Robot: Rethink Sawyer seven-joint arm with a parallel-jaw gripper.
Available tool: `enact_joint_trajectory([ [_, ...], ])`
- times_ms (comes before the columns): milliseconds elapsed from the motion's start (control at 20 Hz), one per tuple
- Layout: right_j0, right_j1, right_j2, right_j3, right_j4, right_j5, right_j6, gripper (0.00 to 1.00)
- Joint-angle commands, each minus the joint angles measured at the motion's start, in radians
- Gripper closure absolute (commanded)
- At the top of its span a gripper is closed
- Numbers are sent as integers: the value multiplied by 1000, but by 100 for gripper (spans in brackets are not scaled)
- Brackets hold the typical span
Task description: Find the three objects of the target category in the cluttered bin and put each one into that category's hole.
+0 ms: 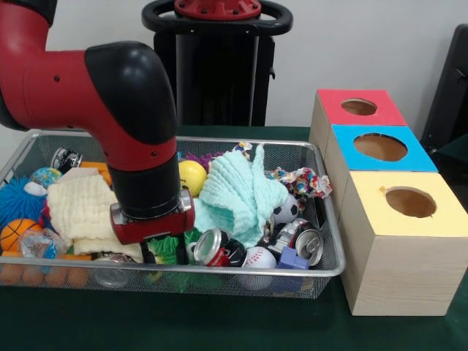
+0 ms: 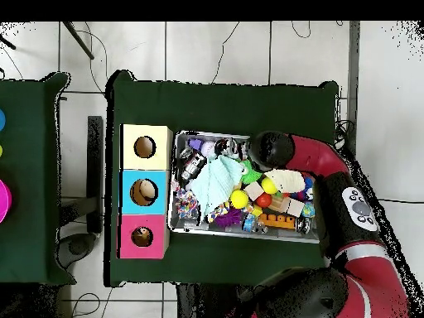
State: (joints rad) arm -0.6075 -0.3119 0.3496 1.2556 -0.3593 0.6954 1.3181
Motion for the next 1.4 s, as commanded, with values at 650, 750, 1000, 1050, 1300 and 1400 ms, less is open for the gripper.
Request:
enact_joint_trajectory([
  [650,132,-416,-179,210,152,336,229,100],
  [750,141,-463,-196,223,165,368,221,100],
  [1000,164,-515,-228,217,177,413,214,100],
  [1050,164,-508,-229,212,178,409,212,100],
  [1300,135,-497,-213,252,209,299,178,0],
  [1400,134,-473,-214,245,202,282,177,0],
])
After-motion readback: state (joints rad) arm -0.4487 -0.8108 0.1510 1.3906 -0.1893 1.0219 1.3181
